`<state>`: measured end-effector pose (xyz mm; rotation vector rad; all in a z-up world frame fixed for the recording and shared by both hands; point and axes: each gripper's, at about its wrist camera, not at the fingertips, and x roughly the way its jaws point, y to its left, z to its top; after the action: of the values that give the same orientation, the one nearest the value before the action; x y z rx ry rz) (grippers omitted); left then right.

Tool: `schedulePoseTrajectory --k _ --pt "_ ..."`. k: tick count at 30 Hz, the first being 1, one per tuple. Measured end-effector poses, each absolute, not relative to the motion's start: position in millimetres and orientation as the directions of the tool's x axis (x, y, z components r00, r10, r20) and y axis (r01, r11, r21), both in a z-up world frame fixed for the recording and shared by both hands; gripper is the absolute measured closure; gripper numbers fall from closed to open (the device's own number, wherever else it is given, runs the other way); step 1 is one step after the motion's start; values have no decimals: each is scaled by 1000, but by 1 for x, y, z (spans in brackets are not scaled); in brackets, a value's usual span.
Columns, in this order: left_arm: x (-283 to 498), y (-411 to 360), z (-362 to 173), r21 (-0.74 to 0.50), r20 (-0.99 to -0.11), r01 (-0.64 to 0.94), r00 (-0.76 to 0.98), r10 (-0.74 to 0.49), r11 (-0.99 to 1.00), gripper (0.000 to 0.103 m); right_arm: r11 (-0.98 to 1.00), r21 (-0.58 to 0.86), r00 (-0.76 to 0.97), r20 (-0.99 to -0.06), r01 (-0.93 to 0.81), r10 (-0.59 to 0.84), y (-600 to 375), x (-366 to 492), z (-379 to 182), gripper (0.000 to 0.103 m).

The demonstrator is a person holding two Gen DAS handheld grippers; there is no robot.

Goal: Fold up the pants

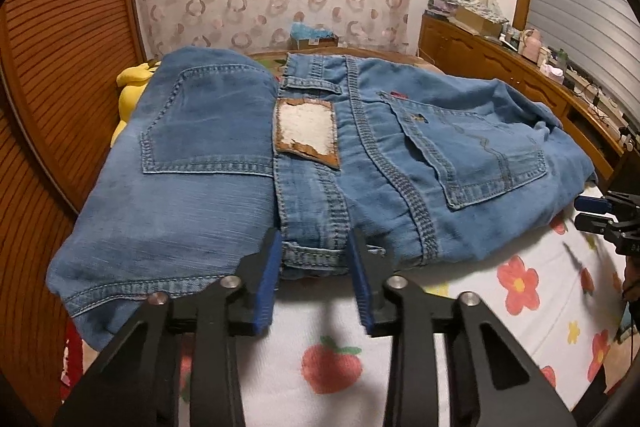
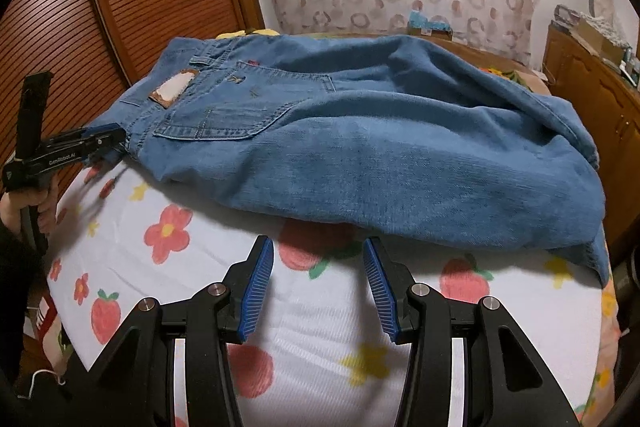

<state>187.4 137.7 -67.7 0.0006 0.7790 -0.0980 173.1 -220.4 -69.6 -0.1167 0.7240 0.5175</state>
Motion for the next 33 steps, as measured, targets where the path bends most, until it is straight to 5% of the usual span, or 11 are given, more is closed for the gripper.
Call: schedulePoseTrajectory --k 4,14,19,21,28,33 --pt "189 141 -66 -49 -697 83 711 -94 995 80 867 90 615 -670 -489 416 -221 187 -67 54" --pt "198 136 -68 -29 -714 75 696 -73 997 74 854 134 658 -581 -503 479 -220 193 -47 54" --pt "195 137 -70 -26 -703 72 707 -70 997 75 860 123 680 -561 -495 472 -221 195 -46 87" --pt "194 135 -68 -9 -697 69 715 -55 998 83 855 133 687 -540 -501 486 -227 191 -44 96" --pt "182 133 -49 -9 -659 93 748 -76 996 102 852 90 711 -510 -515 484 -226 177 -46 101" --pt "176 126 -33 2 -639 110 765 -83 994 103 850 83 717 -498 -520 487 -226 168 -45 102"
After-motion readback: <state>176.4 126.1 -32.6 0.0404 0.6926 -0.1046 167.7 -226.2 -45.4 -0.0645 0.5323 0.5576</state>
